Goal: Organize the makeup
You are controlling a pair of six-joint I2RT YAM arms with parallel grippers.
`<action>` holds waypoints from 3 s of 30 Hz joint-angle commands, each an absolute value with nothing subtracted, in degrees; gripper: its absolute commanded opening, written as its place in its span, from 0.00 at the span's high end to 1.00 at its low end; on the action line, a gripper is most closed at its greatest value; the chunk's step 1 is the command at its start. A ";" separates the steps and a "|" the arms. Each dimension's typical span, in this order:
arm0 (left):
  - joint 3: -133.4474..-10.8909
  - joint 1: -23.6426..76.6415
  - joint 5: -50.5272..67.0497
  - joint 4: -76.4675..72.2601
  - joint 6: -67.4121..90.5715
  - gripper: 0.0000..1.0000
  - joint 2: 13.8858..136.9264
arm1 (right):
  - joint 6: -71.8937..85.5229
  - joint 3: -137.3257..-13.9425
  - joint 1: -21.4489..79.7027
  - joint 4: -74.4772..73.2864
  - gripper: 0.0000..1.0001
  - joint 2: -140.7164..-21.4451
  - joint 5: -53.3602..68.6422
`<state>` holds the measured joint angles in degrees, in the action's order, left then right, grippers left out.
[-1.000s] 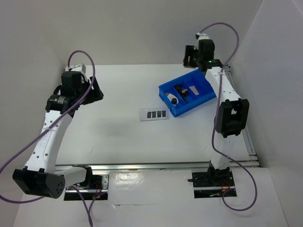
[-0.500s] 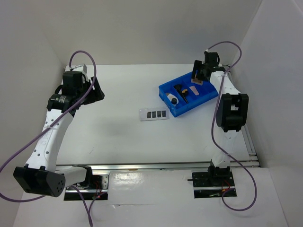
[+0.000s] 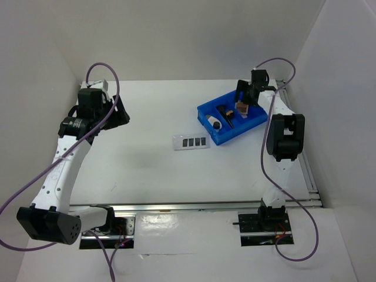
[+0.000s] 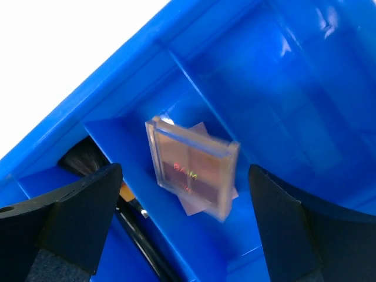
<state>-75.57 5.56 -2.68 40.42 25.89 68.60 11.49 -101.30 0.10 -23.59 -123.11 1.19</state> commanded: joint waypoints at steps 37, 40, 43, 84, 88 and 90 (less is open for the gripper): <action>-75.15 5.80 -4.48 39.73 25.75 0.21 65.39 | -3.43 -76.92 49.74 -22.80 0.17 -107.14 -8.24; -74.62 5.80 -3.96 39.73 25.75 0.21 65.39 | -3.43 -74.81 52.64 -16.12 0.21 -108.80 -15.43; -74.62 5.80 -3.96 39.73 25.75 0.21 64.86 | -3.43 -74.01 54.05 -10.05 0.22 -111.70 -21.08; -75.15 5.80 -5.54 40.25 25.22 0.21 64.34 | 6.24 -82.00 52.91 -13.18 1.00 -99.94 -20.74; -75.67 5.80 -5.54 40.25 25.22 0.21 64.34 | 6.24 -84.72 52.29 -14.24 1.00 -95.37 -20.74; -75.67 5.80 -5.02 40.25 25.22 0.21 64.34 | 5.71 -86.39 51.77 -14.85 1.00 -93.00 -21.35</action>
<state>-74.61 5.56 -4.82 40.80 25.65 65.71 5.10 -81.95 52.12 -14.28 -98.54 -20.97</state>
